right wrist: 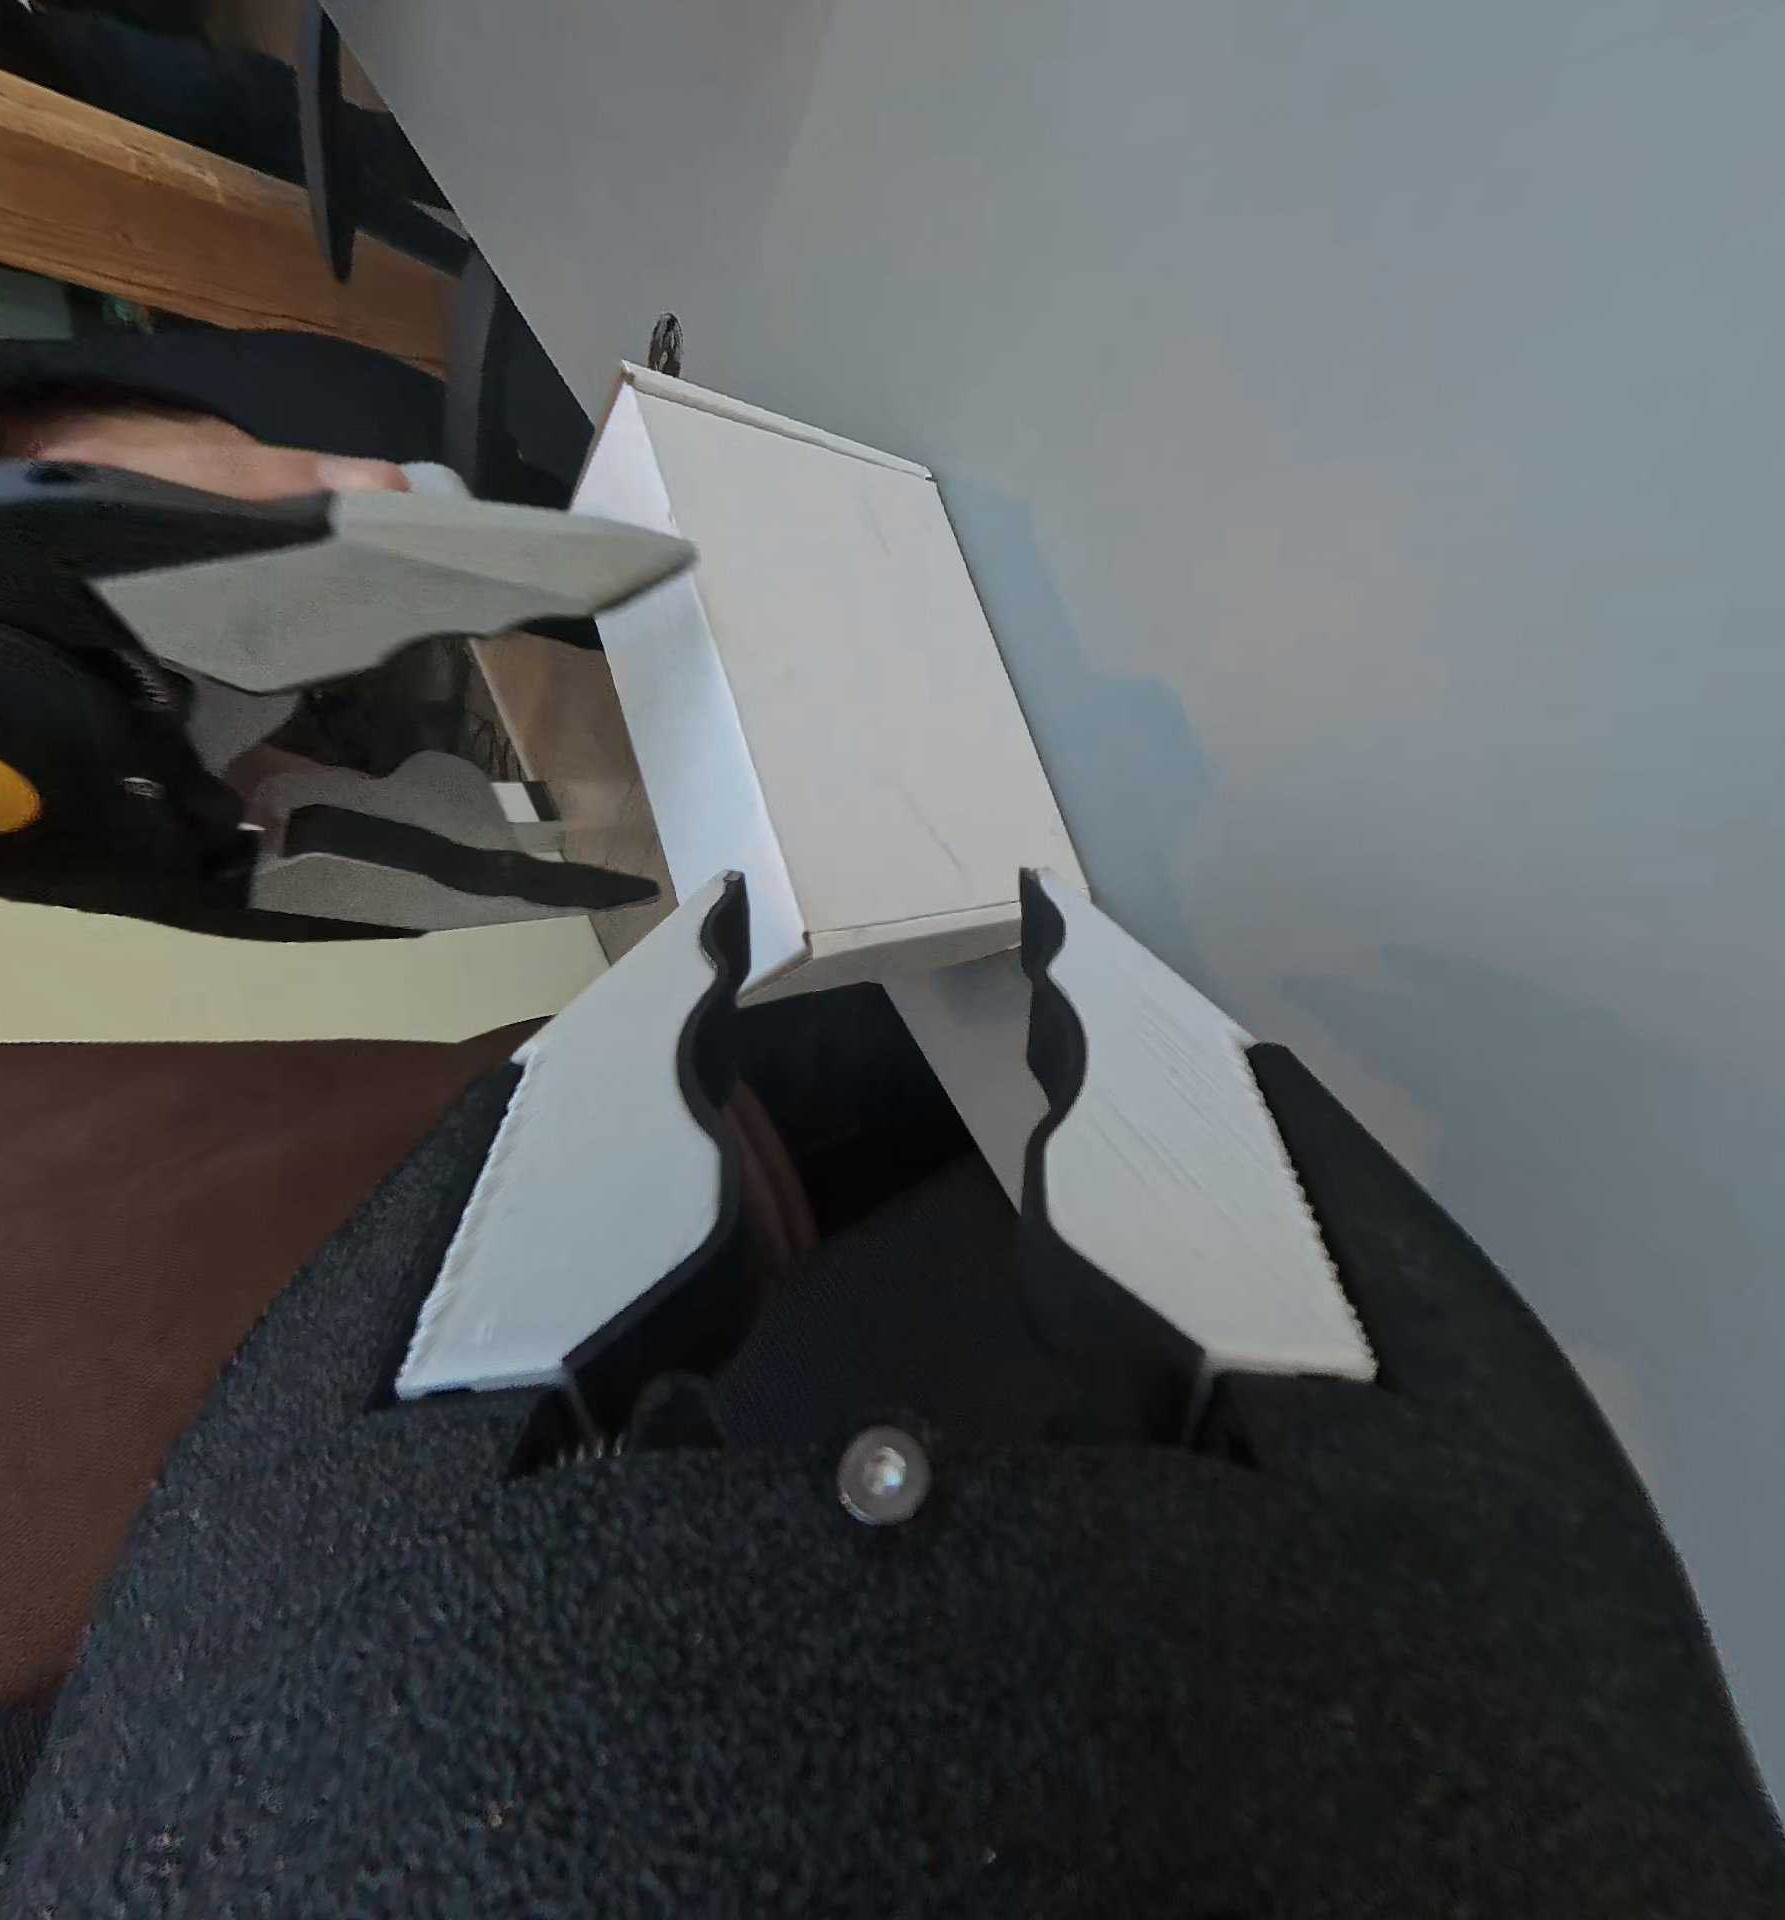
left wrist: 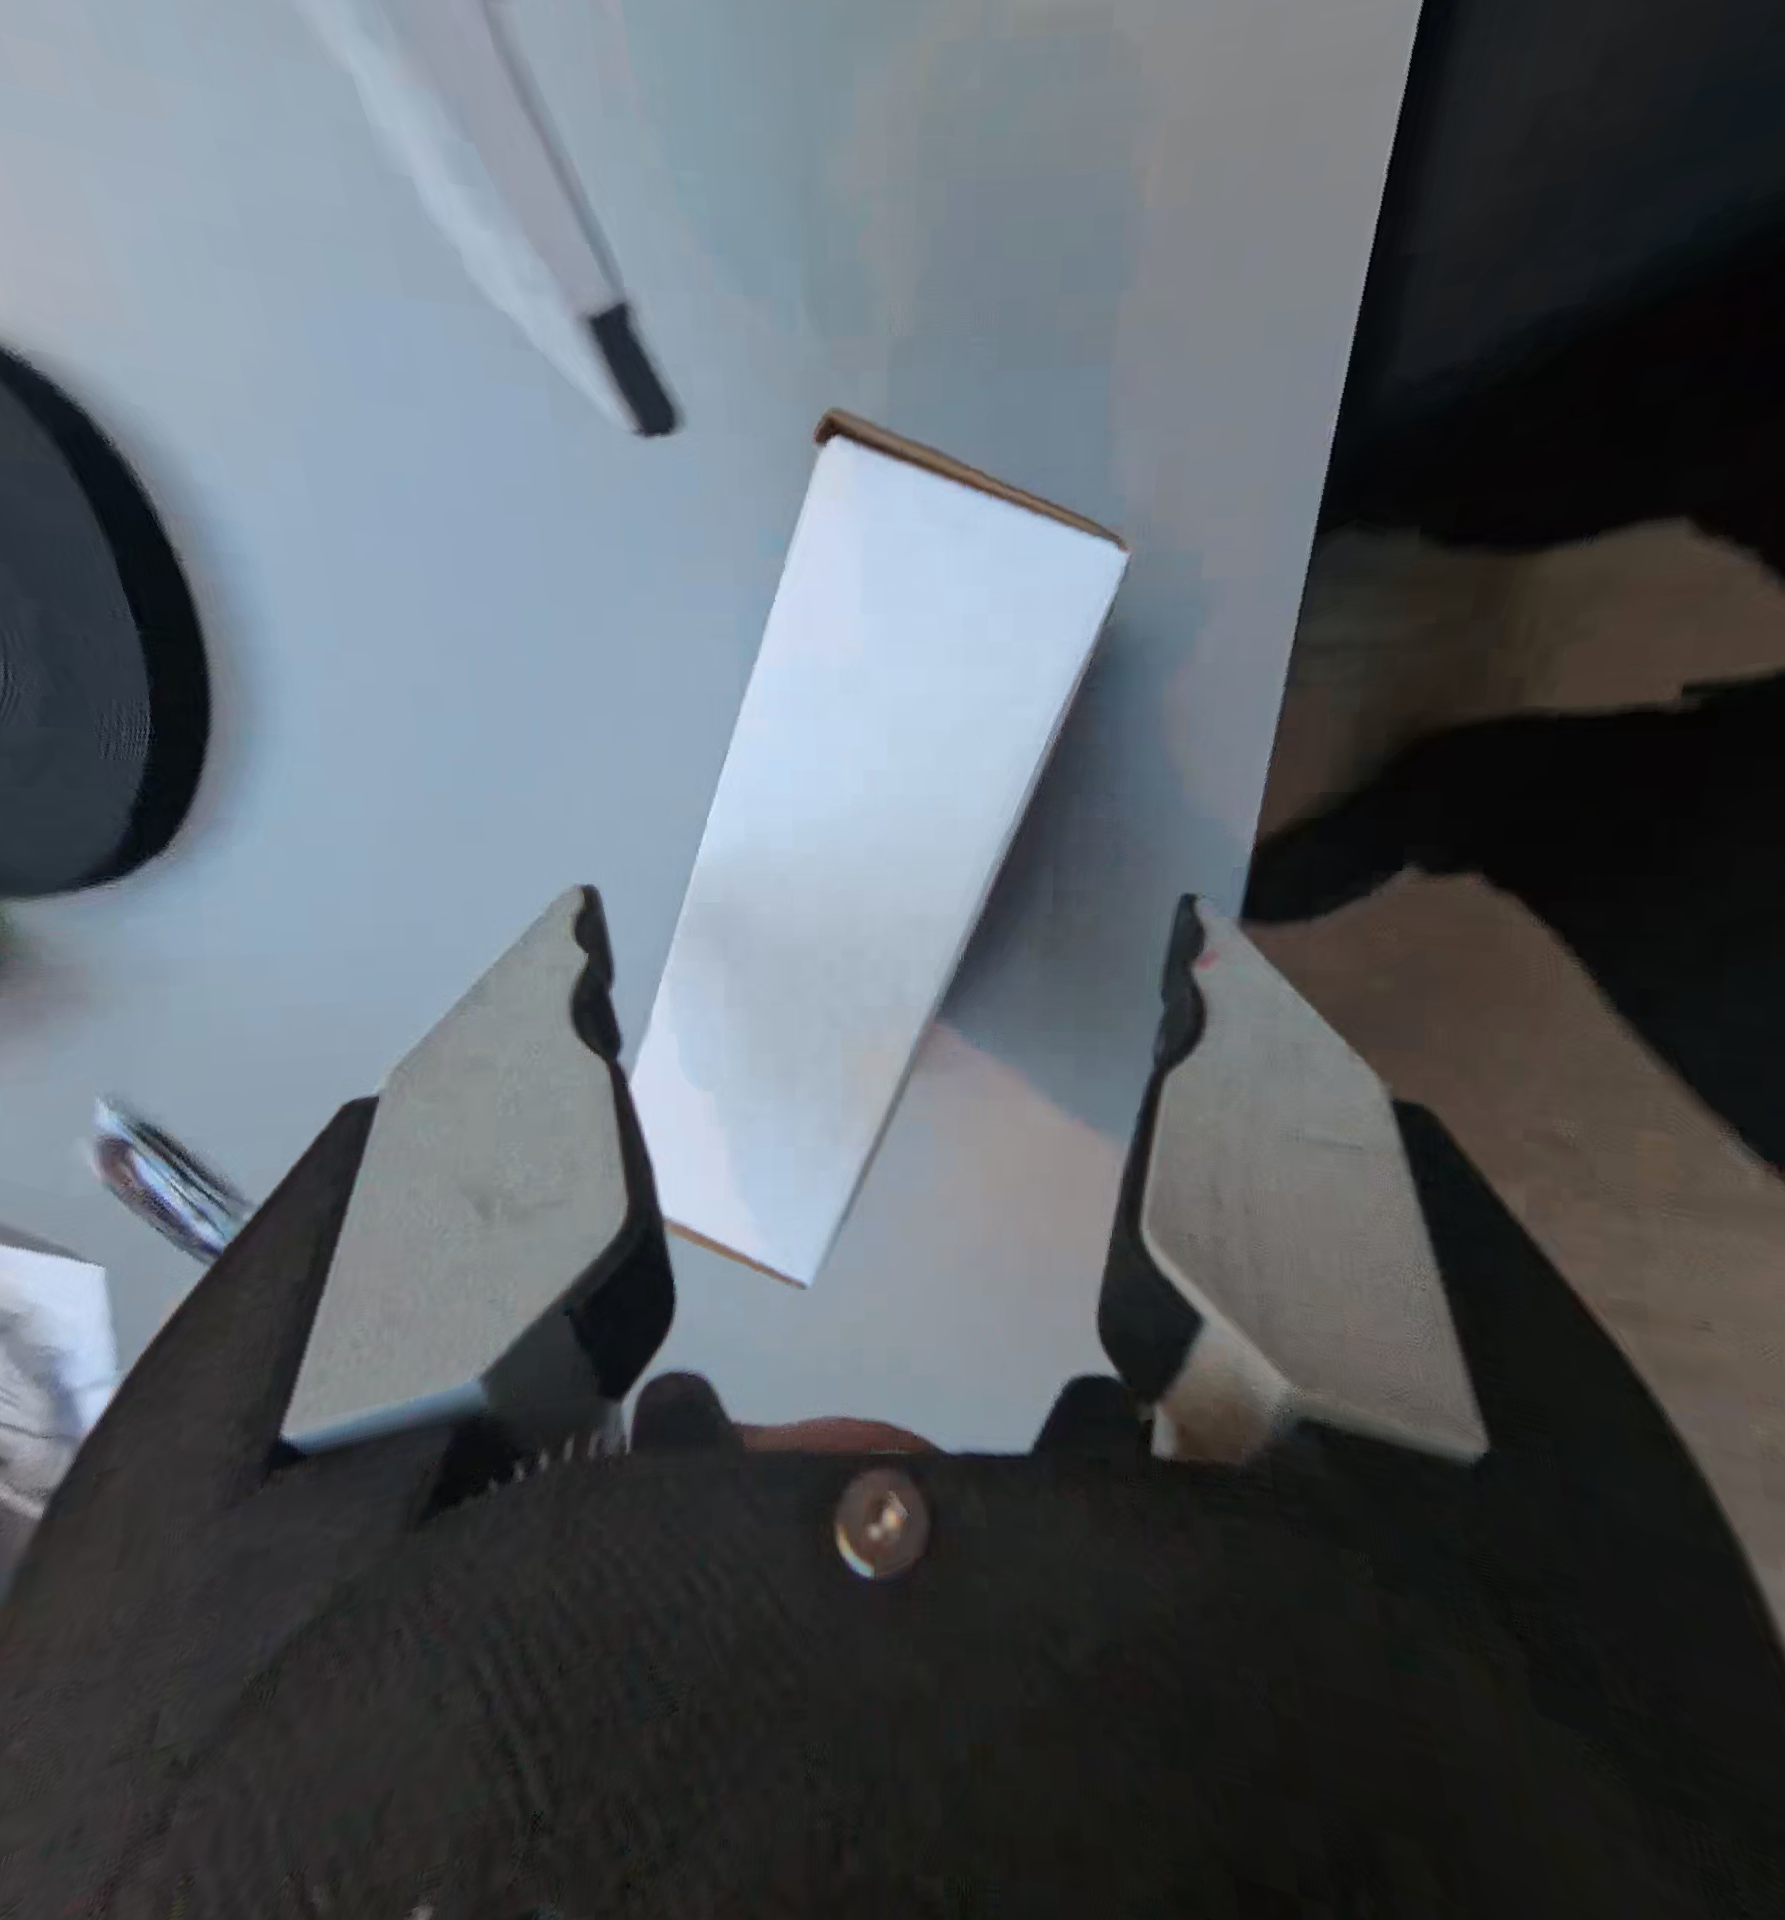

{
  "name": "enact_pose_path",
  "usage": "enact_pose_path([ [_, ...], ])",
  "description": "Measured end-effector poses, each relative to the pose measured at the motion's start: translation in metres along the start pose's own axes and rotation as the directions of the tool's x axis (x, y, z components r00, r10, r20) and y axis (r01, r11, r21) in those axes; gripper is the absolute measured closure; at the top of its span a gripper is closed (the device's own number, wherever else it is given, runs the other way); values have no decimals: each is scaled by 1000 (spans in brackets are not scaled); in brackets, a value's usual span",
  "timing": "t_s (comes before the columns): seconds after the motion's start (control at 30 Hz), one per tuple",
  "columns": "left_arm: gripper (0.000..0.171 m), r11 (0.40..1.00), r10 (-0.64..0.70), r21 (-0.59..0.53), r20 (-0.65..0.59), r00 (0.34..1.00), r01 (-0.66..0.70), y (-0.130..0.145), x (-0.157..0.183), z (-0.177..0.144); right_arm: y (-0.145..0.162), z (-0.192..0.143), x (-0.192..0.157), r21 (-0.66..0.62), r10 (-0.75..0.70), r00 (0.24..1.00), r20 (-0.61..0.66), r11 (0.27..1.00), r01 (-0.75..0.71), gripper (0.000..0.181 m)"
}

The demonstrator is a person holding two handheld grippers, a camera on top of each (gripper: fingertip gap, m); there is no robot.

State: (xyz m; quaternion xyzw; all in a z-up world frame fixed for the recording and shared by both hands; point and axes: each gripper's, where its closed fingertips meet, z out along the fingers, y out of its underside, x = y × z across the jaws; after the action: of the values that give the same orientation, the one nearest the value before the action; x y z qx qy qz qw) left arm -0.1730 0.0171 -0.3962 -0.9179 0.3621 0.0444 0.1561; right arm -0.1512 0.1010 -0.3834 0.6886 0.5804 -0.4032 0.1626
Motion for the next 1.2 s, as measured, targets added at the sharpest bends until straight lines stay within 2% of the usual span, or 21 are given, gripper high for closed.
enact_pose_path([
  [0.1, 106, 976, 172, -135, -13, 985, -173, 7, -7, 29, -1, -22, 0, 39, -21, 1000, 7, 999, 21, 130],
  [0.17, 108, 996, 72, -54, -39, 997, -74, -7, -13, 22, -1, -46, -3, 80, -62, 998, 0, 995, 62, 127],
  [0.2, 108, 998, -30, 56, -52, 998, 33, -20, -18, 11, 0, -60, -7, 101, -94, 996, -4, 990, 94, 126],
  [0.23, 109, 967, -146, 198, -82, 986, 160, -33, -25, -5, 1, -74, -12, 118, -129, 992, -9, 984, 130, 125],
  [0.27, 109, 891, -246, 353, -151, 957, 285, -45, -30, -26, 3, -87, -19, 131, -171, 985, -14, 977, 171, 121],
  [0.3, 109, 762, -313, 509, -253, 915, 401, -56, -33, -50, 5, -99, -30, 137, -221, 975, -14, 966, 220, 116],
  [0.33, 109, 594, -347, 625, -369, 862, 507, -64, -36, -74, 8, -107, -44, 138, -278, 961, -7, 951, 276, 111],
  [0.4, 109, 290, -353, 710, -544, 761, 642, -64, -42, -106, 12, -114, -74, 147, -382, 924, 14, 915, 376, 103],
  [0.47, 109, 85, -328, 735, -617, 715, 673, -59, -45, -120, 12, -102, -101, 140, -443, 895, 44, 890, 434, 96],
  [0.53, 109, -42, -275, 722, -673, 687, 691, -63, -40, -128, 8, -77, -115, 96, -461, 886, 55, 885, 455, 93],
  [0.6, 109, -84, -242, 720, -686, 687, 689, -71, -30, -129, 5, -51, -134, 69, -473, 873, 122, 881, 468, 108],
  [0.67, 109, -143, -240, 688, -721, 650, 711, -66, -28, -124, -6, -40, -137, 47, -476, 874, 95, 879, 474, 106],
  [0.7, 108, -140, -230, 660, -747, 624, 738, -64, -23, -119, -7, -37, -135, -11, -483, 873, 74, 874, 485, 108],
  [0.73, 107, -106, -249, 634, -763, 597, 766, -59, -19, -110, -8, -35, -131, -89, -506, 862, 30, 858, 507, 108],
  [0.8, 106, 45, -364, 652, -695, 620, 757, -42, -6, -83, -9, -35, -113, -308, -597, 796, -102, 779, 545, 108],
  [0.83, 99, 123, -433, 660, -636, 638, 741, -29, -1, -70, -10, -37, -102, -428, -667, 727, -160, 711, 558, 108],
  [0.9, 86, 245, -539, 633, -540, 646, 734, -3, 7, -51, -13, -31, -83, -599, -783, 588, -201, 573, 559, 108],
  [0.93, 81, 296, -571, 615, -500, 652, 731, 7, 9, -45, -12, -23, -74, -656, -812, 549, -197, 526, 542, 108],
  [1.0, 77, 364, -597, 608, -429, 678, 705, 16, 7, -44, -4, 4, -53, -729, -842, 511, -172, 458, 509, 107],
  [1.1, 73, 468, -597, 592, -335, 729, 656, 16, -4, -40, 14, 46, -23, -760, -865, 486, -125, 398, 513, 107],
  [1.2, 76, 563, -569, 524, -315, 759, 639, 13, -6, -14, 10, 64, -30, -683, -839, 525, -142, 467, 562, 106],
])
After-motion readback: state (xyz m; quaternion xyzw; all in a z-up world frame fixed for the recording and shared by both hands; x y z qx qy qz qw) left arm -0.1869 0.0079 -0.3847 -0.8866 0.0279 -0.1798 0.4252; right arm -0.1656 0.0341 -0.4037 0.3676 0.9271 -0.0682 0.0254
